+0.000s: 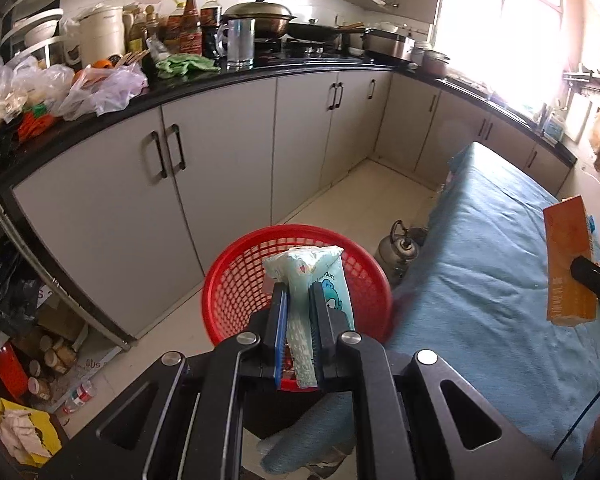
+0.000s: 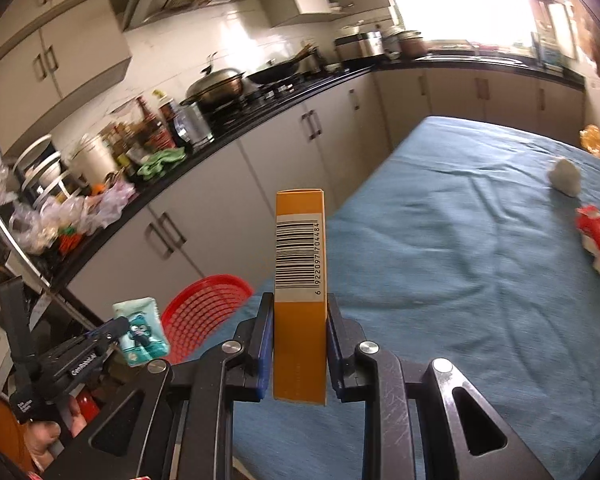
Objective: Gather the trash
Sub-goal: 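Carry the tissue pack to the basket with the left tool while the right tool carries the orange box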
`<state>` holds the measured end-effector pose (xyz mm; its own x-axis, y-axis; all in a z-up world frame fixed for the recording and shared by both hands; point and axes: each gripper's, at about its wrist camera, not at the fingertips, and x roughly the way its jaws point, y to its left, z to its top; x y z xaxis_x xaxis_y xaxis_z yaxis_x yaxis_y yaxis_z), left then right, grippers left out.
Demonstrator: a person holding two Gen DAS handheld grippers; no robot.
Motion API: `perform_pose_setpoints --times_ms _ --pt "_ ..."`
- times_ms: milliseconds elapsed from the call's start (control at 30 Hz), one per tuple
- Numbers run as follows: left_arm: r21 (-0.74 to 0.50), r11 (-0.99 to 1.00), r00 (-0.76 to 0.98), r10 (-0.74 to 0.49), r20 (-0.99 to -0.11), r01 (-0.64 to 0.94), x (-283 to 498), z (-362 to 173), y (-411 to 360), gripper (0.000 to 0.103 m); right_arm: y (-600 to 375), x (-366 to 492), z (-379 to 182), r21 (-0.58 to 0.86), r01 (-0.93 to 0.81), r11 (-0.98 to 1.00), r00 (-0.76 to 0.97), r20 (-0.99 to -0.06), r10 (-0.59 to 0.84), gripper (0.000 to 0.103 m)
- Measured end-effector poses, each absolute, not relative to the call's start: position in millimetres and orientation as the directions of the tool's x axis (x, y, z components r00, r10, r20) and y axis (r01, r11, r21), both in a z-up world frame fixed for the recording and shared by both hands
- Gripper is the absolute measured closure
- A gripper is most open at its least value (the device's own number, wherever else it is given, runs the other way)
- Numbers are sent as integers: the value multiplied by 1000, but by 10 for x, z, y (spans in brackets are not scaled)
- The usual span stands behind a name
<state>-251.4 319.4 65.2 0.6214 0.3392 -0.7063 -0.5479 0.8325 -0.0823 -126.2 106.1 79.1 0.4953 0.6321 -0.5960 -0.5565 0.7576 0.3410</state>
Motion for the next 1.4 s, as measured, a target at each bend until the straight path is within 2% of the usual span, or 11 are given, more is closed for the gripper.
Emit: perform_pose_setpoints --times_ms 867,1400 --pt "-116 802 569 305 -764 -586 -2337 266 3706 93 2253 -1205 563 300 -683 666 348 -669 657 78" --pt "-167 798 570 250 -783 -579 -2226 92 3846 90 2952 -840 97 356 -681 640 220 -734 642 77"
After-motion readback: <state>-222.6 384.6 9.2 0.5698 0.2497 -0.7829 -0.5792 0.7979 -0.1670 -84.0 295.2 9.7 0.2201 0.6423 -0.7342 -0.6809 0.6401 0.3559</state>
